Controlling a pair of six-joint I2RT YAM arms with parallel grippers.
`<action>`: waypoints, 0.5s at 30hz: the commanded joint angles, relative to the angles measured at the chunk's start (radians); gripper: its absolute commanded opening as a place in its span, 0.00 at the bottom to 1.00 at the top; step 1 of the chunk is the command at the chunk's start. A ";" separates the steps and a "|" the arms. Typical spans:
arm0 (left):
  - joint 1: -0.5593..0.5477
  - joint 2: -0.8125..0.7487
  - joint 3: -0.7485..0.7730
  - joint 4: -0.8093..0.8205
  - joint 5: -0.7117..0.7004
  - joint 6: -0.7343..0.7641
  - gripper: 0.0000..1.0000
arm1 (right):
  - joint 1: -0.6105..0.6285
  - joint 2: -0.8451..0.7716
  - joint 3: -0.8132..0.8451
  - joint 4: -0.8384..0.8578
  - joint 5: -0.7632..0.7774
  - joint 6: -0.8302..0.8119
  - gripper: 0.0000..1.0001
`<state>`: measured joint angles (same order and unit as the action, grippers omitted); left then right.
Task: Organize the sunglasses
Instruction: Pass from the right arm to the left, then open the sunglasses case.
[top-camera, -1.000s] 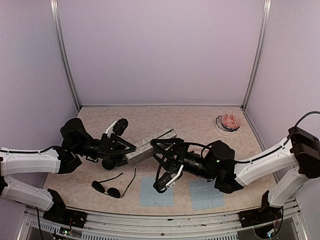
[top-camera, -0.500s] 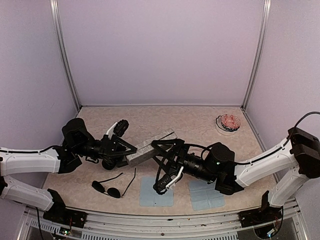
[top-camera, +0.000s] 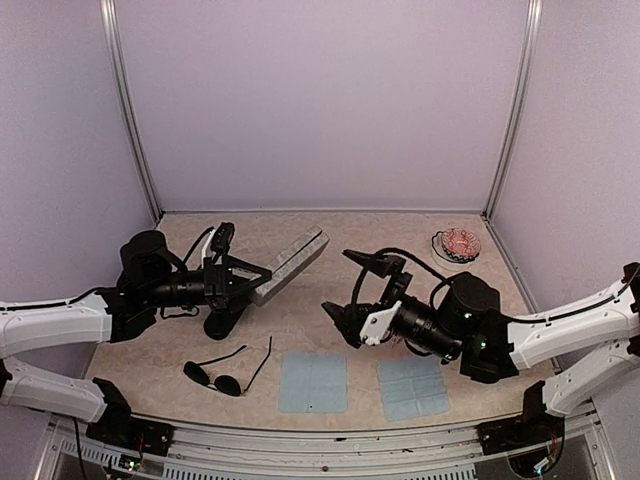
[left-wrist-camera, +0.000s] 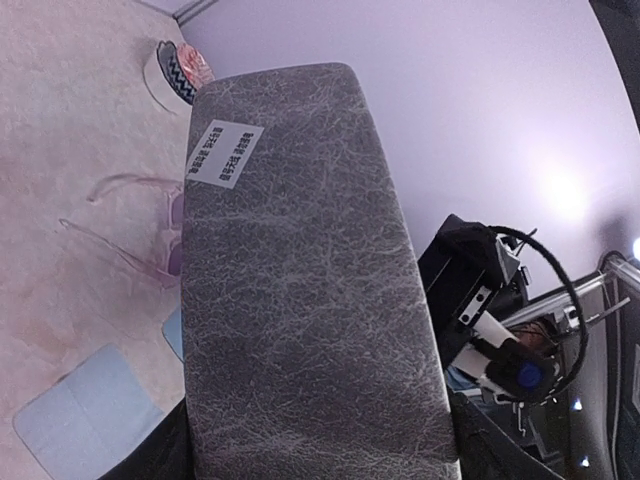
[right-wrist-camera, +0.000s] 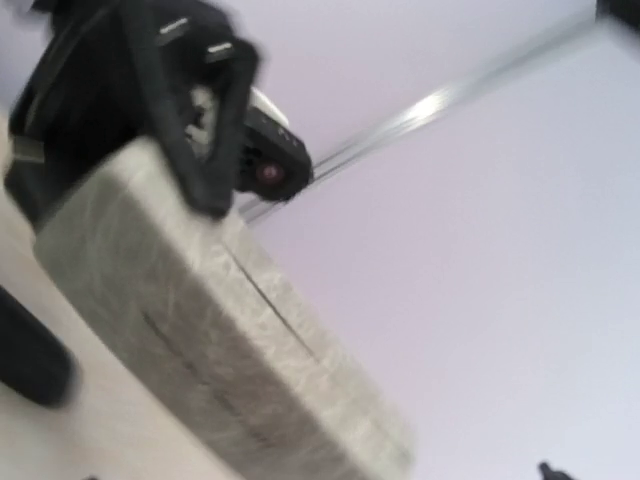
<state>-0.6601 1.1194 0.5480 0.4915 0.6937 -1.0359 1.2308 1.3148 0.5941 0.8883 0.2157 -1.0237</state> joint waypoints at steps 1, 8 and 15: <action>-0.012 -0.040 0.049 0.021 -0.159 0.127 0.05 | -0.057 -0.063 0.115 -0.275 0.043 0.720 0.98; -0.061 -0.047 0.053 0.115 -0.249 0.188 0.05 | -0.163 -0.027 0.183 -0.317 -0.161 1.364 0.97; -0.110 -0.056 0.063 0.171 -0.299 0.266 0.05 | -0.188 0.083 0.236 -0.173 -0.339 1.721 0.99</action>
<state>-0.7467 1.0954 0.5640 0.5507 0.4389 -0.8494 1.0508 1.3453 0.7959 0.6205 0.0242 0.3862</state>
